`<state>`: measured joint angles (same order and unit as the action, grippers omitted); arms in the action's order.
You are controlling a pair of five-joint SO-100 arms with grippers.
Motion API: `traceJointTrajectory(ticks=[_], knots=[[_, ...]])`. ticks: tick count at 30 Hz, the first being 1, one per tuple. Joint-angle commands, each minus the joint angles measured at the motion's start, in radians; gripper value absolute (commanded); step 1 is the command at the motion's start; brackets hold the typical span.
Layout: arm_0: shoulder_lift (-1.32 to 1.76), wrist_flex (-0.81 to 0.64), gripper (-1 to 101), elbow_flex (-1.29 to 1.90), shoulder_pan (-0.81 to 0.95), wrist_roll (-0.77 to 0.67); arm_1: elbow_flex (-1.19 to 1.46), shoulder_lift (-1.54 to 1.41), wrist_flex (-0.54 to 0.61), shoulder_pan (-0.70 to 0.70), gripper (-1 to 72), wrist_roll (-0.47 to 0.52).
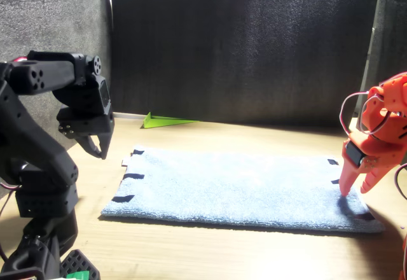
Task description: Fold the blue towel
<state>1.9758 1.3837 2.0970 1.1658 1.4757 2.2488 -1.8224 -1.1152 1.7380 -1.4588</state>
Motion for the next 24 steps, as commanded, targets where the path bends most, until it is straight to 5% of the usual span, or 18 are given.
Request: traceJointTrajectory(ticks=[1,14,18,24], knots=[[0.043,0.005,0,0.003,0.017,0.011,0.021,-0.051,0.011,0.028,20.2,-0.018],[0.112,0.034,0,0.028,0.023,0.02,0.037,-0.071,0.021,0.044,0.0,0.026],[0.117,0.035,0,0.028,0.02,0.018,0.026,-0.051,0.011,0.034,17.9,0.028],[0.104,0.032,0,0.031,0.017,0.017,0.02,-0.104,-0.017,-0.005,23.5,0.025]])
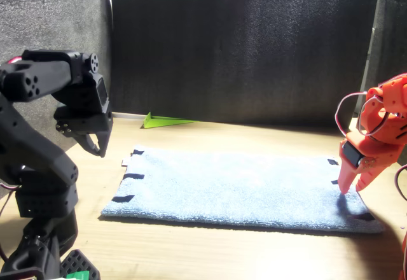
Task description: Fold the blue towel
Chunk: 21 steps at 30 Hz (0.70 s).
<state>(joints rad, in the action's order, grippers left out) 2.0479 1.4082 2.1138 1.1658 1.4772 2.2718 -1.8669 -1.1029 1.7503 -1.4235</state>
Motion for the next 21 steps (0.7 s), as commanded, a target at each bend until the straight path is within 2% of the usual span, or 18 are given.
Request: traceJointTrajectory(ticks=[1,7,14,21], knots=[[0.029,0.005,0,0.014,0.017,0.015,-0.003,-0.087,-0.035,-0.028,23.8,-0.011],[0.021,0.002,0,0.014,0.017,0.011,0.012,-0.239,-0.055,-0.071,23.0,-0.02],[0.011,-0.003,0,0.015,0.015,0.009,0.023,-0.127,-0.048,-0.06,16.6,-0.049],[0.006,-0.006,0,0.015,0.009,0.005,-0.038,-0.018,-0.063,-0.078,24.5,-0.089]])
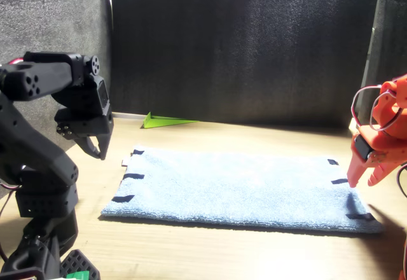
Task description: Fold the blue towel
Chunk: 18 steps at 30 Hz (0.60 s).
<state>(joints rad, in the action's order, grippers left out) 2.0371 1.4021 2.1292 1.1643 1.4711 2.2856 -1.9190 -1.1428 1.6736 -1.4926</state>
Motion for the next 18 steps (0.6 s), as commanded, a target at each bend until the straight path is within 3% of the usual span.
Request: traceJointTrajectory(ticks=[1,18], knots=[[0.015,-0.002,0,0.0,0.009,0.009,-0.075,0.066,-0.032,-0.002,24.9,-0.023],[-0.018,-0.026,0,-0.002,-0.017,-0.002,-0.284,0.282,-0.06,0.074,24.6,-0.044]])
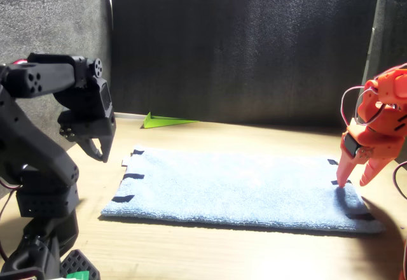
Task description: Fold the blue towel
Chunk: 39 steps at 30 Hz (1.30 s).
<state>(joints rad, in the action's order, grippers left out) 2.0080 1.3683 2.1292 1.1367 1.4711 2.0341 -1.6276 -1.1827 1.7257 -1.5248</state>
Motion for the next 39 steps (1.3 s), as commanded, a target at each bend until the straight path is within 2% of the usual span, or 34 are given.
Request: traceJointTrajectory(ticks=[1,9,10,11,15,22,25,39], knots=[[0.012,0.008,0,0.0,0.012,0.002,-0.034,-0.006,-0.017,0.021,24.7,-0.012],[0.018,0.006,0,0.008,0.021,0.009,-0.072,0.067,-0.014,-0.014,24.5,-0.008],[0.02,0.006,0,0.008,0.021,0.009,-0.08,0.078,-0.014,-0.015,21.9,-0.011],[0.021,0.006,0,0.008,0.02,0.008,-0.092,0.095,-0.015,-0.018,14.9,-0.015],[0.021,0.006,0,0.008,0.018,0.006,-0.126,0.147,0.002,-0.038,10.8,-0.063],[0.034,0.015,0,0.011,0.02,0.011,-0.161,0.193,0.017,-0.041,22.4,-0.064],[0.031,0.012,0,0.012,0.023,0.012,-0.161,0.184,0.009,-0.04,24.5,-0.063],[0.011,-0.012,0,0.021,0.015,0.008,-0.161,0.078,-0.046,0.011,24.4,-0.069]])
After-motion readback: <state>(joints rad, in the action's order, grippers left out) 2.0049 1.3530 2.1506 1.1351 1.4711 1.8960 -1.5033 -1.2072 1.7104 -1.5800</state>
